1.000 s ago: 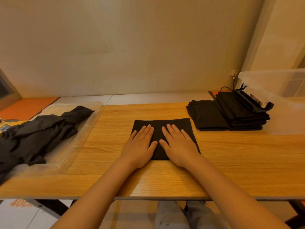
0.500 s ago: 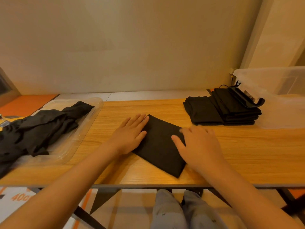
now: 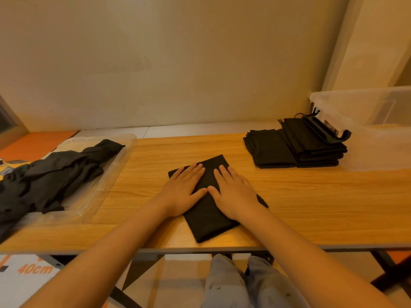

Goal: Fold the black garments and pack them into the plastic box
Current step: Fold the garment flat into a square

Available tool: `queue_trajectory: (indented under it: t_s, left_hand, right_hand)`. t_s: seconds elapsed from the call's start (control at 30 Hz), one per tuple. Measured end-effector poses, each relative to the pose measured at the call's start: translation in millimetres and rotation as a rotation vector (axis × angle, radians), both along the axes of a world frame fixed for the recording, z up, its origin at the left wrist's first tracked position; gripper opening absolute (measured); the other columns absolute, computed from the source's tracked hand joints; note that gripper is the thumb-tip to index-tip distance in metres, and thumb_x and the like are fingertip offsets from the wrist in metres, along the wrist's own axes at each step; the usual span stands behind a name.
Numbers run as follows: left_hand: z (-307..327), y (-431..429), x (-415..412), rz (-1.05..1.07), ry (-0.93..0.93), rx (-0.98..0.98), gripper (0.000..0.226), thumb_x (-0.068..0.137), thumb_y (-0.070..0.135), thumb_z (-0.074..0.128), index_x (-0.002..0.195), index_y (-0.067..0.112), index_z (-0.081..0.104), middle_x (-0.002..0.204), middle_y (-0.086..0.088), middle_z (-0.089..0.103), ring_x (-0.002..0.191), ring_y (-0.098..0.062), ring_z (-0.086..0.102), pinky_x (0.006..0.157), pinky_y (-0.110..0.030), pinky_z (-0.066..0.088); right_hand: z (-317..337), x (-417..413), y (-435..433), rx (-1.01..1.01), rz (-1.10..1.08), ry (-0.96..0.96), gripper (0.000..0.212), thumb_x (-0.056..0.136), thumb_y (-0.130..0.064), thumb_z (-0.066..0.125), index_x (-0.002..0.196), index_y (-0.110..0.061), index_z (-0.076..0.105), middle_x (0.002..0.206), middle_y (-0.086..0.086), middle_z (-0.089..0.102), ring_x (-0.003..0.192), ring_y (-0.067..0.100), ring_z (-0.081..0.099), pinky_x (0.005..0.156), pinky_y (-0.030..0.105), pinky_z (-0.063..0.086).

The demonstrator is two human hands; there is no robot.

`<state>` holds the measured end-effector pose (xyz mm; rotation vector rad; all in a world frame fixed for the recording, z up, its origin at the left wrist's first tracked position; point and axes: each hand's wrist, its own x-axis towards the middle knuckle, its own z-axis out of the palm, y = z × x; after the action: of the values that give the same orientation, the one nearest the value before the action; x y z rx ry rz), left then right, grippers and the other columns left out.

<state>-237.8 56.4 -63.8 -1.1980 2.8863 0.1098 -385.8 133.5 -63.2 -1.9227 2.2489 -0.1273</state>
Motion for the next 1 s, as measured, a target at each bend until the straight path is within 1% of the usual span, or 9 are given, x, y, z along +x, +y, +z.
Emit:
queue_trajectory:
  t_s: [0.17, 0.27, 0.4, 0.5, 0.57, 0.7, 0.83, 0.93, 1.0]
  left_hand:
    - [10, -12, 10, -0.077, -0.141, -0.055, 0.087, 0.077, 0.077, -0.009, 0.151, 0.031, -0.010, 0.160, 0.010, -0.009, 0.144, -0.003, -0.015, 0.116, -0.028, -0.014]
    - [13, 5, 12, 0.001, -0.079, -0.082, 0.069, 0.093, 0.060, 0.006, 0.151, 0.029, -0.014, 0.160, 0.008, -0.010, 0.145, -0.005, -0.013, 0.119, -0.030, -0.009]
    - [20, 66, 9, 0.081, 0.204, -0.007, 0.067, 0.100, 0.050, 0.027, 0.153, 0.026, -0.007, 0.156, 0.014, -0.010, 0.145, -0.003, -0.009, 0.121, -0.030, -0.002]
    - [12, 102, 11, 0.007, 0.263, 0.003, 0.072, 0.095, 0.059, 0.024, 0.153, 0.028, -0.005, 0.154, 0.017, -0.011, 0.144, 0.001, -0.011, 0.118, -0.023, -0.005]
    - [2, 110, 16, -0.035, 0.249, 0.005, 0.077, 0.087, 0.067, 0.012, 0.153, 0.030, -0.005, 0.157, 0.016, -0.009, 0.143, 0.002, -0.011, 0.116, -0.020, -0.006]
    - [-20, 113, 31, -0.085, 0.235, -0.089, 0.071, 0.095, 0.064, 0.017, 0.153, 0.023, 0.016, 0.159, 0.007, 0.010, 0.146, -0.005, 0.006, 0.120, -0.033, 0.014]
    - [-33, 111, 41, -0.216, 0.154, -0.271, 0.072, 0.092, 0.058, 0.045, 0.149, 0.016, 0.032, 0.155, -0.003, 0.030, 0.143, -0.017, 0.027, 0.114, -0.040, 0.030]
    - [-40, 112, 47, -0.275, 0.207, -0.296, 0.078, 0.079, 0.028, 0.075, 0.146, 0.016, 0.037, 0.152, -0.004, 0.036, 0.141, -0.017, 0.032, 0.116, -0.035, 0.027]
    - [-45, 114, 52, -0.288, 0.219, -0.290, 0.087, 0.073, 0.016, 0.081, 0.147, 0.017, 0.035, 0.152, -0.003, 0.035, 0.142, -0.016, 0.030, 0.117, -0.033, 0.023]
  right_hand:
    - [3, -20, 30, 0.014, -0.070, -0.032, 0.066, 0.099, -0.056, 0.018, 0.153, -0.025, -0.004, 0.161, -0.002, -0.006, 0.148, 0.015, -0.007, 0.120, 0.040, 0.001]
    - [1, -35, 52, 0.015, -0.083, -0.029, 0.066, 0.100, -0.054, 0.018, 0.153, -0.023, -0.004, 0.161, -0.003, -0.005, 0.147, 0.014, -0.008, 0.120, 0.038, 0.000]
    - [3, -29, 71, -0.175, 0.010, 0.000, 0.066, 0.099, -0.054, 0.018, 0.153, -0.024, -0.003, 0.160, -0.007, -0.010, 0.145, 0.009, -0.016, 0.118, 0.032, -0.008]
    - [1, -20, 78, -0.237, 0.228, 0.037, 0.077, 0.083, -0.059, -0.001, 0.153, -0.027, 0.006, 0.160, -0.010, -0.004, 0.143, 0.003, -0.016, 0.114, 0.027, -0.012]
    - [-6, -18, 80, -0.226, 0.309, 0.047, 0.079, 0.081, -0.058, -0.003, 0.152, -0.027, 0.011, 0.160, -0.010, 0.003, 0.143, 0.002, -0.012, 0.113, 0.025, -0.012]
    - [-12, -20, 92, -0.209, 0.323, 0.027, 0.086, 0.083, -0.075, -0.001, 0.153, -0.026, 0.013, 0.160, -0.010, 0.007, 0.146, 0.004, -0.003, 0.113, 0.022, -0.009]
    - [-18, -23, 109, -0.275, 0.337, 0.111, 0.088, 0.082, -0.080, 0.027, 0.151, -0.025, 0.025, 0.157, -0.007, 0.020, 0.145, 0.009, 0.016, 0.115, 0.028, 0.007]
    - [-27, -23, 120, -0.399, 0.367, 0.152, 0.079, 0.069, -0.051, 0.077, 0.137, -0.021, 0.052, 0.140, -0.001, 0.052, 0.130, 0.015, 0.048, 0.105, 0.032, 0.032]
    - [-35, -24, 126, -0.482, 0.397, 0.133, 0.078, 0.057, -0.029, 0.091, 0.128, -0.019, 0.060, 0.132, 0.000, 0.060, 0.122, 0.016, 0.056, 0.099, 0.030, 0.040]
